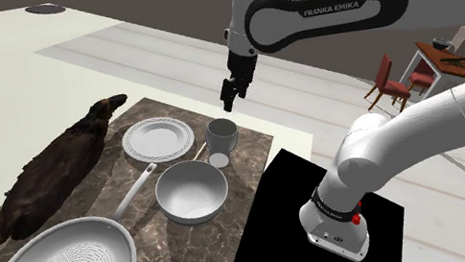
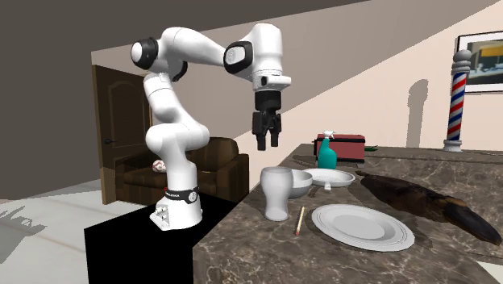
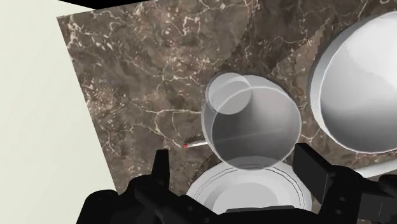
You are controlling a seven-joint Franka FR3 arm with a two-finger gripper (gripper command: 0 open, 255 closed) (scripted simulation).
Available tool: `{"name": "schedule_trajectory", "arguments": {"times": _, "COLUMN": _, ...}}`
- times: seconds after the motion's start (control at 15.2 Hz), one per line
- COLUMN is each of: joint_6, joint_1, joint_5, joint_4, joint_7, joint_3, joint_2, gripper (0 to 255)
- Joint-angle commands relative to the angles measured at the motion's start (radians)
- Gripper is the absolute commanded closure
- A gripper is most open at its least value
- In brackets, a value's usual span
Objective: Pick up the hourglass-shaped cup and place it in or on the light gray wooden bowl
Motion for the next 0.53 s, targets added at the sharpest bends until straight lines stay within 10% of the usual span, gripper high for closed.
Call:
{"name": "schedule_trajectory", "arguments": {"times": 0.0, "joint_6": 0.064, "joint_1": -0.005, "joint_5": -0.009, "joint_4": -0.034, "joint_7": 0.005, "joint_3": 0.006, "joint_2": 0.041, "gripper": 0}}
{"name": "schedule_trajectory", "arguments": {"times": 0.46, "joint_6": 0.213, "joint_1": -0.015, "joint_5": -0.028, "joint_4": -0.098, "joint_7": 0.018, "joint_3": 0.018, "joint_2": 0.149, "gripper": 0}}
